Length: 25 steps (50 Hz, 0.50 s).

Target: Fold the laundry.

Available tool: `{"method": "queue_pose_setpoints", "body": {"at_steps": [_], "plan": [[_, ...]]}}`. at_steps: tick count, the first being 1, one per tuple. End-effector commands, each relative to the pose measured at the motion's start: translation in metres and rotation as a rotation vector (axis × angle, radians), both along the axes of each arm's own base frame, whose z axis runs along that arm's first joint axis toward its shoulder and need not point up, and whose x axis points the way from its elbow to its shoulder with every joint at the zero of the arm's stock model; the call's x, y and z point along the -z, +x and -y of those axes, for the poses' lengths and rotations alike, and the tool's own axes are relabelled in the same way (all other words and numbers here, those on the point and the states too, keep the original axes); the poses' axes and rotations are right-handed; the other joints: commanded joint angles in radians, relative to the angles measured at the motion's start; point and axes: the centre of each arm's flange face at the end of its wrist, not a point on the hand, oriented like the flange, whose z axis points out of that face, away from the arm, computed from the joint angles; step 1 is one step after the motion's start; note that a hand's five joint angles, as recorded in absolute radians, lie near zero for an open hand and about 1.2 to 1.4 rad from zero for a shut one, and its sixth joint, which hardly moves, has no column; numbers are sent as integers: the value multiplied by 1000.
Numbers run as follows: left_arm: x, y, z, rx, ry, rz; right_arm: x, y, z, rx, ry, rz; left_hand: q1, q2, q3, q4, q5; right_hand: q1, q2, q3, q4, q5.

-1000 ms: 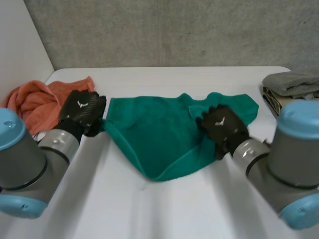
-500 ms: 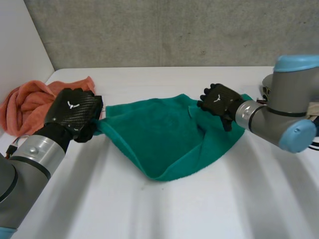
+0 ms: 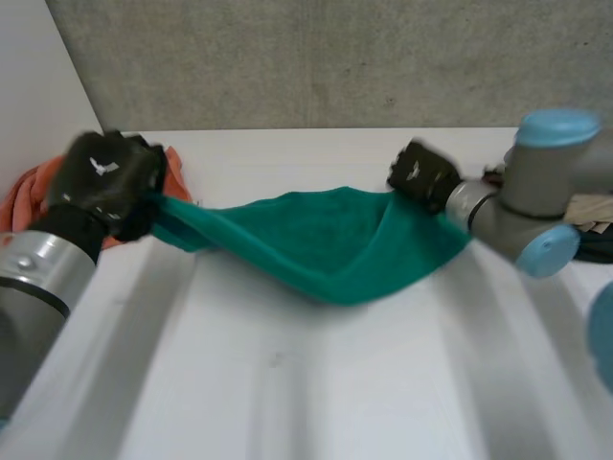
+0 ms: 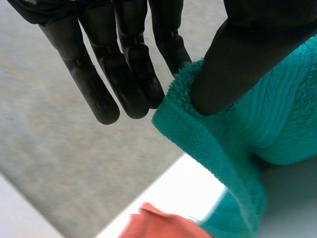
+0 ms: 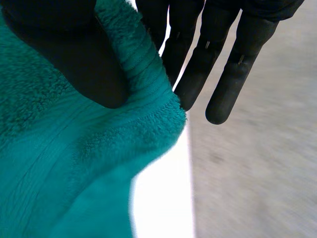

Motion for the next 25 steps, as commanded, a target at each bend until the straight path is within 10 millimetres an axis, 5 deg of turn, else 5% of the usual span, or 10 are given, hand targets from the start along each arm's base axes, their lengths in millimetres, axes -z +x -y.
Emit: {"method": "queue_pose_setpoints", "body": {"at_steps": [1,9,13,15,25], "plan": [[-49,23,6,-103,-117,-77,-94,-50,-22,174,-5,284,251,198,203,195,235,266,221,217,203,249],[-81,38,-12,-102,-108,-108,-162,-110,-91,298,-31,242,251,198,203,195,235,266,221,217,203,249],[-79,38,-23,-72,-21,-77,-165,-121,-116,327,78,208,251,198,203,195,235,266,221,217,203,249],[-75,38,-24,-73,21,-61,-160,-123,-121,329,131,191,251,198,203,195,235,266,221,217,203,249],[17,23,19,-75,428,219,-68,-128,-104,346,433,-92,251,198,203,195,235,266,221,217,203,249]]}}
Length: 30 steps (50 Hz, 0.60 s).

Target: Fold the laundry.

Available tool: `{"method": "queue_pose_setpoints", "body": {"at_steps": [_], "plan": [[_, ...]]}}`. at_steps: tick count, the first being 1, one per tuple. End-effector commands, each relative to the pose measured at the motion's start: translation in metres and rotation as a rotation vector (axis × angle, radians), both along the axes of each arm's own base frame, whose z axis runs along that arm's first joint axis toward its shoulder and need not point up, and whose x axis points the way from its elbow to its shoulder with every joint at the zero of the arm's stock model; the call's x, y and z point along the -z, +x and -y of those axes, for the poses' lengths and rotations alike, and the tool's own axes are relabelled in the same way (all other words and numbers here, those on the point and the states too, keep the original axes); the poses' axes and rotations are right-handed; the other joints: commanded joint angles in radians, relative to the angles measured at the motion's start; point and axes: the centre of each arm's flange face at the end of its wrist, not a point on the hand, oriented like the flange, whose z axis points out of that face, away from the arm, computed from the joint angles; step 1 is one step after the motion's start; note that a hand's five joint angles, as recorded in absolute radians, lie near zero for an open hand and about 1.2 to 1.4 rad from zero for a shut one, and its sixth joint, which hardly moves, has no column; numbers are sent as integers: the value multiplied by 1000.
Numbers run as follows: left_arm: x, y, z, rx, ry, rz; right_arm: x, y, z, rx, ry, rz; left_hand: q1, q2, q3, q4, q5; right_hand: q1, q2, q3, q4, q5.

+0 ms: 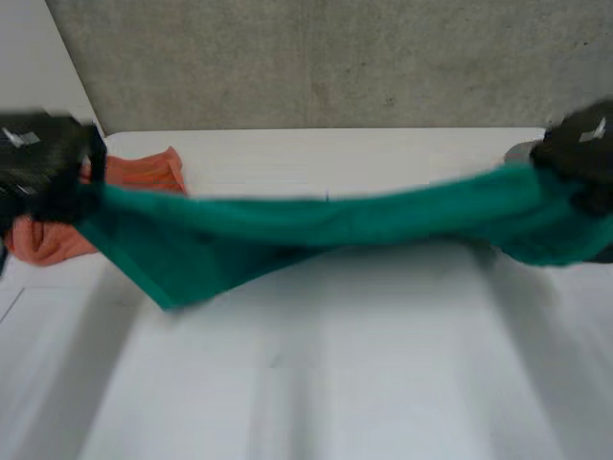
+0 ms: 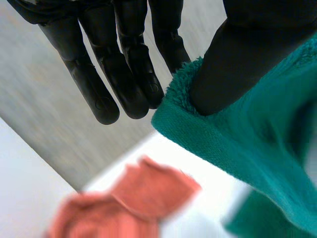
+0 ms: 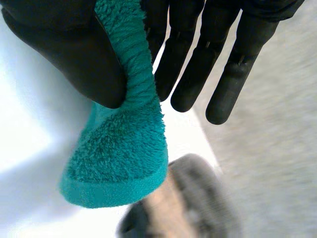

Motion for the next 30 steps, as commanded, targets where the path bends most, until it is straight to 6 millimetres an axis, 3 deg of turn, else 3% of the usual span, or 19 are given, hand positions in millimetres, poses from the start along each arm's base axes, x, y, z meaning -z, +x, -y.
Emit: {"method": "queue_pose_setpoints", "body": {"at_steps": [1,5,9,10,13,14,15,17,18,22,24,30], "plan": [[62,-14,35,27,231,180,62,2,18,-29,191,-145,251,198,203,195,235,266,221,211,200,249],[75,-28,69,32,231,242,82,14,39,-13,200,-169,251,198,203,195,235,266,221,211,200,249],[60,-43,111,14,115,234,70,28,77,30,39,-132,251,198,203,195,235,266,221,211,200,249],[41,-47,129,-6,23,212,53,33,96,64,-82,-81,251,198,203,195,235,266,221,211,200,249],[-1,-50,151,-45,-169,148,16,37,124,115,-301,48,251,198,203,195,235,266,221,211,200,249],[-31,-50,161,-71,-309,91,-13,38,138,139,-459,162,251,198,203,195,235,266,221,211,200,249],[-46,-51,165,-83,-383,60,-23,38,144,143,-524,218,251,198,203,195,235,266,221,211,200,249],[-72,-47,170,-114,-516,-3,-41,37,151,135,-645,321,251,198,203,195,235,266,221,211,200,249],[-94,-44,170,-142,-640,-68,-59,35,153,115,-765,412,251,198,203,195,235,266,221,211,200,249],[-121,-45,164,-133,-855,-185,-79,35,148,30,-973,536,251,198,203,195,235,266,221,211,200,249],[-118,-45,163,-122,-878,-192,-77,37,144,-4,-1006,540,251,198,203,195,235,266,221,211,200,249],[-67,-38,171,-116,-720,-142,-41,47,140,-56,-892,516,251,198,203,195,235,266,221,211,200,249]]}}
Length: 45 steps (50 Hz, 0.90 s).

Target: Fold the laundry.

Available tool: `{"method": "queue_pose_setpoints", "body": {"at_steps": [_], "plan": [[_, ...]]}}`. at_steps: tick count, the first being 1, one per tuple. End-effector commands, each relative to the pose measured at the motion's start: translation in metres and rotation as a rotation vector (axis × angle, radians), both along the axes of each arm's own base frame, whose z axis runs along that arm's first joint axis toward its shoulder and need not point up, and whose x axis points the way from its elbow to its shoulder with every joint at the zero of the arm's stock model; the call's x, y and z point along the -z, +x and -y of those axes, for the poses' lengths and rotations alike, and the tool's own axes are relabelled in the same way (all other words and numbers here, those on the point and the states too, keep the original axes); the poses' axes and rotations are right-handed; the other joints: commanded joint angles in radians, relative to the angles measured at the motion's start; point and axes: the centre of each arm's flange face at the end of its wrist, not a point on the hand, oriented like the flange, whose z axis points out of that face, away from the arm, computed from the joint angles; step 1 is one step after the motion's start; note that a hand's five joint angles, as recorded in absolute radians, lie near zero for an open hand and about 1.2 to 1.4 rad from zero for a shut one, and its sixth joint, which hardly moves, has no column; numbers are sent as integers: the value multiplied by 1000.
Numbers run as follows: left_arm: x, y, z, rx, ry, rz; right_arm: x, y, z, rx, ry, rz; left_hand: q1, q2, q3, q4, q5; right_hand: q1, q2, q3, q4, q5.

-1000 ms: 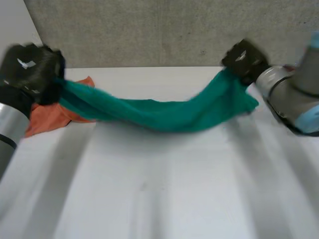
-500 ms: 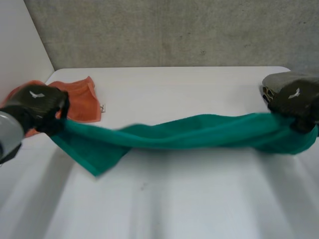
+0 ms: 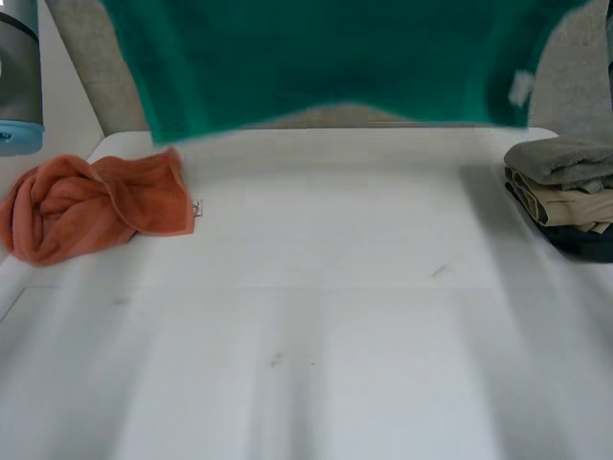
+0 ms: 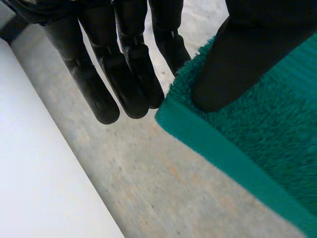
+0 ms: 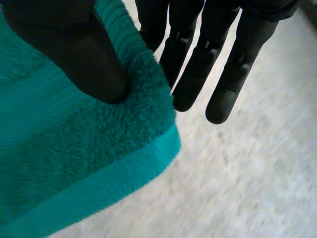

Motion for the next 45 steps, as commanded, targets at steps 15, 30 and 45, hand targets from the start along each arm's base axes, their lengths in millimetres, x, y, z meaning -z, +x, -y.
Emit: {"method": "queue_pose_setpoints", "body": {"at_steps": [15,30,45], "plan": [[238,0,-40,100,707,181,220,19,-52,-79,865,-307,251,198,202,194,232,266,221,209,199,250],[256,15,-69,82,801,205,231,-4,-69,-31,1053,-365,251,198,202,194,232,-218,-264,-276,-285,-235],[246,16,-71,92,792,169,244,-11,-67,-32,1189,-444,251,198,202,194,232,-503,-549,-561,-570,-520]]}}
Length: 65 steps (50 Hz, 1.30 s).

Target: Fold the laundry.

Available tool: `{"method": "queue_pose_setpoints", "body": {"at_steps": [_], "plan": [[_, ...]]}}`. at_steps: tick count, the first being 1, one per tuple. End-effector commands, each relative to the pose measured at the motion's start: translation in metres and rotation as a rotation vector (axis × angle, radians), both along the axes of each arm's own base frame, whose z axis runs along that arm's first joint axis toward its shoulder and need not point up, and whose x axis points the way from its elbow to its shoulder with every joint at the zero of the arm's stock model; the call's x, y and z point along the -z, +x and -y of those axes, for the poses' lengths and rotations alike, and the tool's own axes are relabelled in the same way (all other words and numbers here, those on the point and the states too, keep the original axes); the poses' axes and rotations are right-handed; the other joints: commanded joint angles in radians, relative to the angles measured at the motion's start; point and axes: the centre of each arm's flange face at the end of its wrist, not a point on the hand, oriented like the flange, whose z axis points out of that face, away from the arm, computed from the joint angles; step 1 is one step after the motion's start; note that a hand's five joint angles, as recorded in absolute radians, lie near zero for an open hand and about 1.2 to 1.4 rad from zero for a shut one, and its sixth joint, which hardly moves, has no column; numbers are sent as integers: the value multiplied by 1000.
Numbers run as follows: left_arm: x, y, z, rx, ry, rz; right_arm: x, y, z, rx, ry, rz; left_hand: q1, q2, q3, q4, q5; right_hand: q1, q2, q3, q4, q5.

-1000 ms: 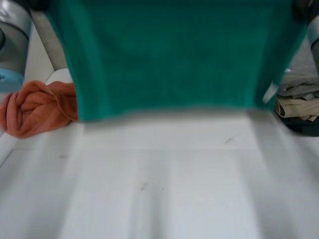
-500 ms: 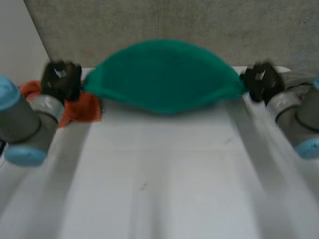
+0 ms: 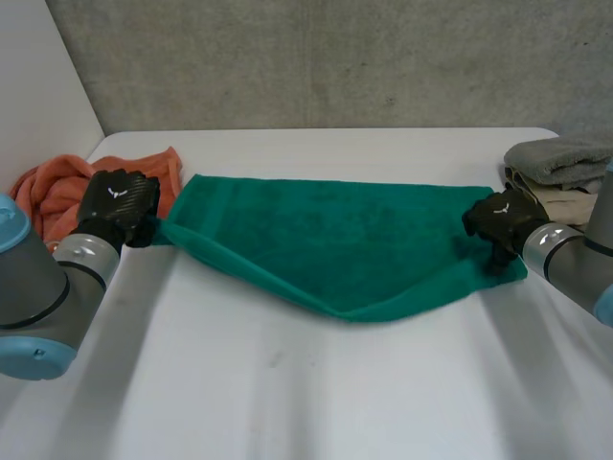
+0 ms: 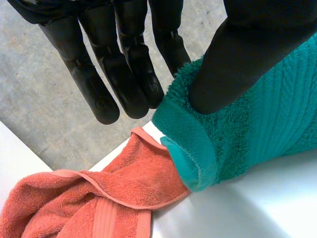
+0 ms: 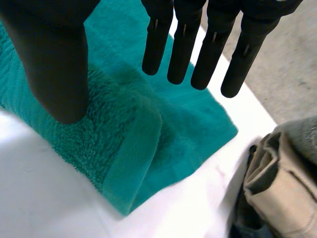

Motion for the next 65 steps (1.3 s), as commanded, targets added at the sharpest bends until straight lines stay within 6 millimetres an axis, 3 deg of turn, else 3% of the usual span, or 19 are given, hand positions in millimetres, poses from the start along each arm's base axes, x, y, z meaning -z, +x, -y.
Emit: {"method": "queue_pose_setpoints", "body": {"at_steps": [1,3,4,6,10,14,20,26,31,41,48,62,63,65], "plan": [[4,0,-2,1,23,-3,9,-7,-2,-14,74,-76,252,198,202,194,226,67,79,77,74,101],[4,-1,-4,6,31,2,8,-9,-1,-8,73,-83,252,198,202,194,226,257,269,267,264,291],[4,-1,-5,6,41,6,6,-11,-1,3,75,-84,252,198,202,194,226,572,584,582,579,606],[5,0,-9,7,67,21,3,-11,-3,6,81,-85,252,198,202,194,226,794,806,805,802,829],[3,6,-31,10,173,87,-15,-20,-14,20,102,-82,252,198,202,194,226,795,807,806,803,830],[-7,19,-74,39,340,218,-33,-38,-39,14,170,-119,252,198,202,194,226,795,807,806,803,830],[-16,34,-129,135,559,350,-39,-67,-82,-82,378,-275,252,198,202,194,226,795,807,806,803,830],[-23,34,-158,239,616,405,-37,-72,-89,-100,384,-289,252,198,202,194,226,795,807,806,803,830],[-26,27,-134,236,477,405,-34,-67,-72,-60,269,-210,252,198,202,194,226,795,807,806,803,830],[-6,-9,-42,130,255,387,-17,-51,-13,105,-20,-33,252,198,202,194,226,795,807,806,803,830],[7,-35,6,88,181,400,-7,-41,18,180,-152,-14,252,198,202,194,226,795,807,806,803,830],[9,-67,53,20,20,354,23,-30,50,288,-266,-36,252,198,202,194,226,795,807,806,803,830],[10,-68,54,23,17,352,24,-30,51,296,-265,-39,252,198,202,194,226,531,543,541,538,565],[13,-70,53,32,20,353,25,-28,50,308,-261,-46,-201,-254,-250,-258,-226,-150,-138,-140,-142,-115]]}}
